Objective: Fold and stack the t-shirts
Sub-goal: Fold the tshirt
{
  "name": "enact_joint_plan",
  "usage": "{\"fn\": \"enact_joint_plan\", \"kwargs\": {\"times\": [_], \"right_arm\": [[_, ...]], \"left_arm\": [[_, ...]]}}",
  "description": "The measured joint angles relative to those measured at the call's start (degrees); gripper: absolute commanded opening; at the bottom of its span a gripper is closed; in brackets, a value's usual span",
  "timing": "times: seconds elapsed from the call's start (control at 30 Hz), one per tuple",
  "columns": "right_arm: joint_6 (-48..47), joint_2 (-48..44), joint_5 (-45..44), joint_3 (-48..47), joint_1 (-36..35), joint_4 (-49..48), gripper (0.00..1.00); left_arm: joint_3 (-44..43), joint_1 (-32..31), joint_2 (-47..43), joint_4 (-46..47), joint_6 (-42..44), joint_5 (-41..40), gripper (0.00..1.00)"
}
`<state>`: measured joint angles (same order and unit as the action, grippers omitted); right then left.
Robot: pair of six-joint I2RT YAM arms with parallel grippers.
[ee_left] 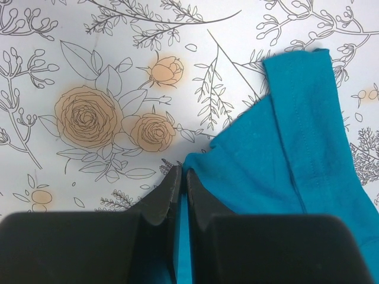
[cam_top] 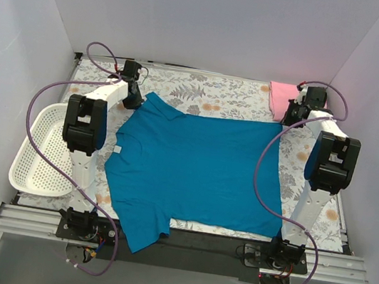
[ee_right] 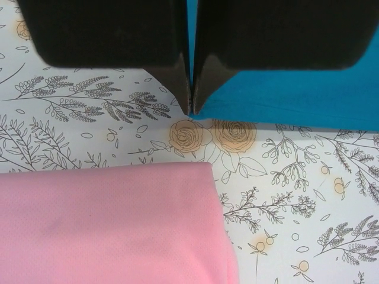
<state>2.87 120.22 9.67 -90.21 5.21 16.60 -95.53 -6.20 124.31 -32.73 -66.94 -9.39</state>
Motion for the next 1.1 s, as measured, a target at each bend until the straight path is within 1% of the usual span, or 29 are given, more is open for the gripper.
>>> {"fn": "enact_joint_plan", "kwargs": {"times": [0.17, 0.43, 0.8, 1.1], "right_arm": [[0.5, -1.2, 0.8, 0.4, 0.5, 0.0, 0.01], [1.6, -6.7, 1.4, 3.9, 1.2, -0.1, 0.01], [3.2, -12.5, 1.2, 11.3, 2.3, 0.0, 0.01], [3.9, -19.6, 0.3, 17.3, 2.6, 0.0, 0.01]], "left_arm": [[0.0, 0.0, 0.0, 0.0, 0.0, 0.2, 0.00], [1.1, 0.0, -1.8, 0.2, 0.0, 0.7, 0.00], [7.3, 0.1, -7.3, 0.3, 0.0, 0.6, 0.00], [13.1, 0.1, -14.6, 0.4, 0.0, 0.6, 0.00]]}}
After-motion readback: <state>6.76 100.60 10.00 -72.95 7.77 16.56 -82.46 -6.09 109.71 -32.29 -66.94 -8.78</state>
